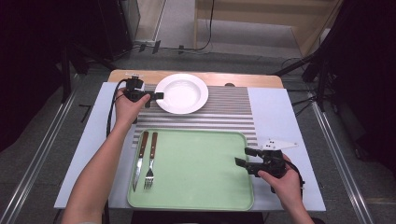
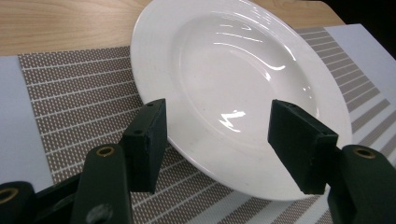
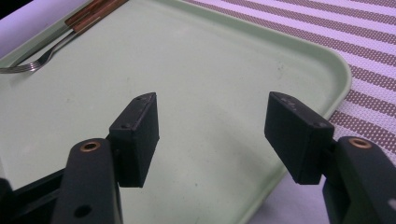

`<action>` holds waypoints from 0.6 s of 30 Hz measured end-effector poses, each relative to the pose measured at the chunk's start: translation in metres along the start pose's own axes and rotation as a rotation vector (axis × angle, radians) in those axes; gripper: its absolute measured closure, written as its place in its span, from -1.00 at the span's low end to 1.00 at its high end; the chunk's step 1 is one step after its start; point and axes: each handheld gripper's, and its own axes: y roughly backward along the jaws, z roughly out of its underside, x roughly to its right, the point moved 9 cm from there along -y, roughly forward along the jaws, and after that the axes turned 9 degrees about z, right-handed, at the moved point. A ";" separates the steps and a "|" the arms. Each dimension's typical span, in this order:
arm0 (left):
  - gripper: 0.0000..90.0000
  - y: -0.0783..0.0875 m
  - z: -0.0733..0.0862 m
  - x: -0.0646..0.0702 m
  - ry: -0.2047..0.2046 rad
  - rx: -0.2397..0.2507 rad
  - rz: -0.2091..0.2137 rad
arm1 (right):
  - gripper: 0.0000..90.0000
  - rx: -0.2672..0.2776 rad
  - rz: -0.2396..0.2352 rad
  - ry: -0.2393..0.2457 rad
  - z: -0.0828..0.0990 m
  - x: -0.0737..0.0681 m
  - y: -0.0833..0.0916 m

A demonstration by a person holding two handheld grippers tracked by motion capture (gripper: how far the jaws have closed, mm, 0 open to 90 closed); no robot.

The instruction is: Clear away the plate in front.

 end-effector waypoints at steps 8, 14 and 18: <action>-0.17 -0.012 -0.009 -0.014 -0.003 0.007 -0.039 | -0.23 -0.001 -0.001 -0.001 0.001 0.001 0.000; -0.16 -0.021 -0.010 -0.027 0.025 0.052 -0.057 | -0.23 -0.001 0.001 0.000 0.001 0.002 0.000; -0.17 -0.025 -0.010 -0.031 0.033 0.071 -0.067 | -0.23 -0.003 0.001 0.000 0.001 0.002 0.000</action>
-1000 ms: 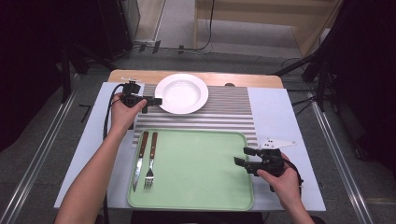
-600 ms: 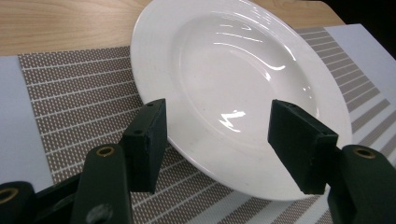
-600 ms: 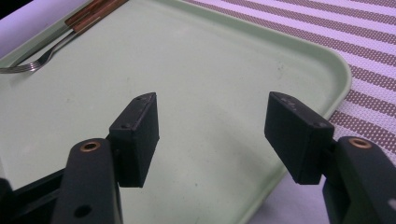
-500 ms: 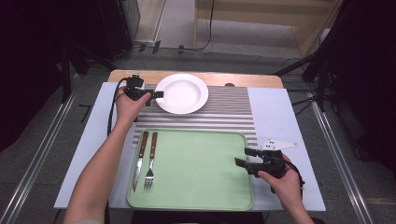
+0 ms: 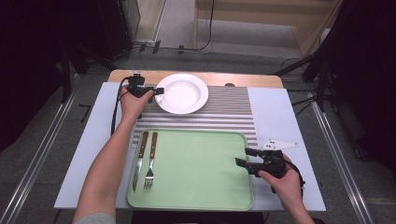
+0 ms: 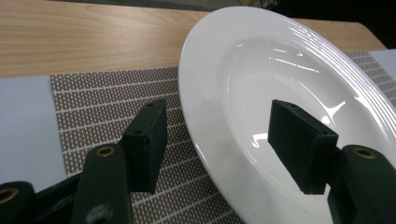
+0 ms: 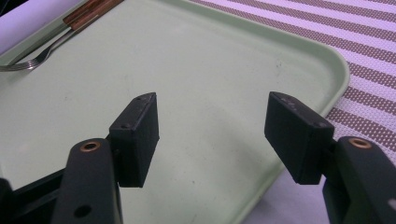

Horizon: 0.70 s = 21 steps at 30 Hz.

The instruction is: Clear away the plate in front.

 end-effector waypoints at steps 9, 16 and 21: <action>-0.17 -0.016 0.001 0.001 0.000 -0.020 -0.037 | -0.23 -0.001 0.004 -0.005 0.000 0.001 -0.001; -0.17 -0.032 0.010 0.005 -0.011 -0.044 -0.050 | -0.23 -0.008 0.002 -0.009 0.001 0.002 -0.001; -0.24 -0.036 0.011 0.007 -0.010 0.020 -0.062 | -0.23 -0.009 0.004 -0.011 0.002 0.003 -0.002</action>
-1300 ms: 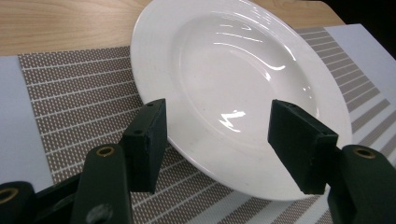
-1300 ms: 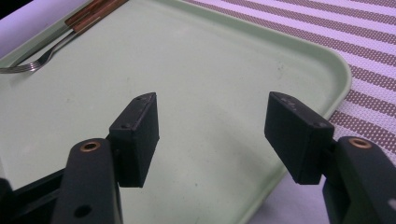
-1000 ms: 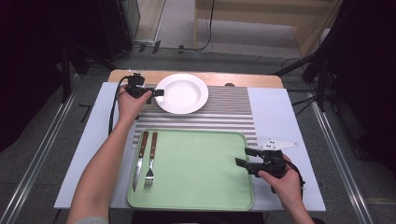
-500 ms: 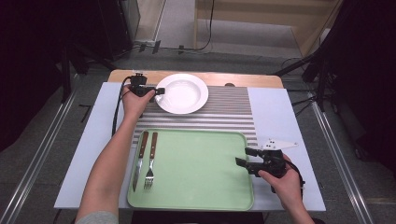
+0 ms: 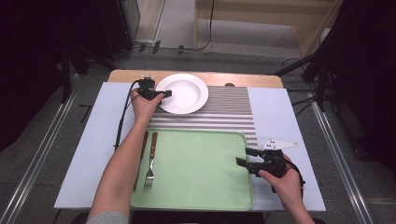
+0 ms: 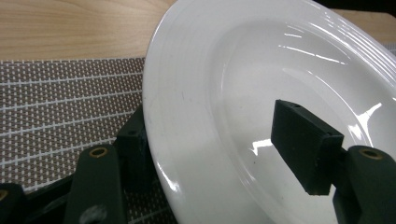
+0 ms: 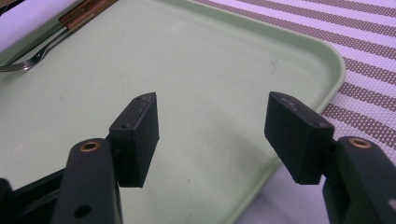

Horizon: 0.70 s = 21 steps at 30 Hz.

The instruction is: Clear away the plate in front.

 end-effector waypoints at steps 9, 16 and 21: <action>-0.24 -0.001 0.000 0.000 0.002 0.003 -0.015 | -0.23 -0.005 -0.005 0.007 0.000 -0.003 -0.002; -0.06 0.001 0.000 -0.003 0.066 0.034 -0.041 | -0.23 -0.010 -0.007 0.011 0.001 -0.004 -0.002; 0.06 0.000 -0.001 -0.004 0.081 0.040 -0.048 | -0.23 -0.009 -0.006 0.009 0.001 -0.003 -0.003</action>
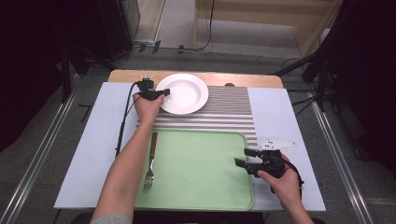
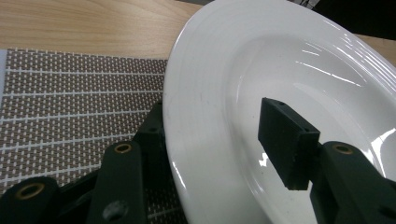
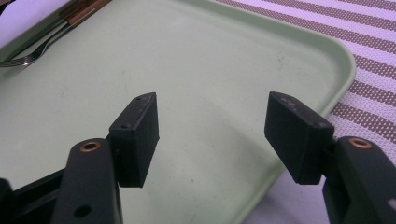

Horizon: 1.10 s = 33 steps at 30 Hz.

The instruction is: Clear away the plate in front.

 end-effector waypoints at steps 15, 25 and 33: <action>0.48 0.012 -0.011 0.009 0.007 -0.026 0.064 | -0.23 0.006 -0.004 -0.023 -0.003 0.004 0.000; 0.77 0.024 -0.038 0.056 -0.063 -0.033 0.183 | -0.23 0.005 -0.007 -0.011 -0.004 0.002 -0.002; 0.79 0.027 -0.048 0.072 -0.097 -0.048 0.147 | -0.23 0.004 -0.005 -0.017 -0.005 0.004 -0.005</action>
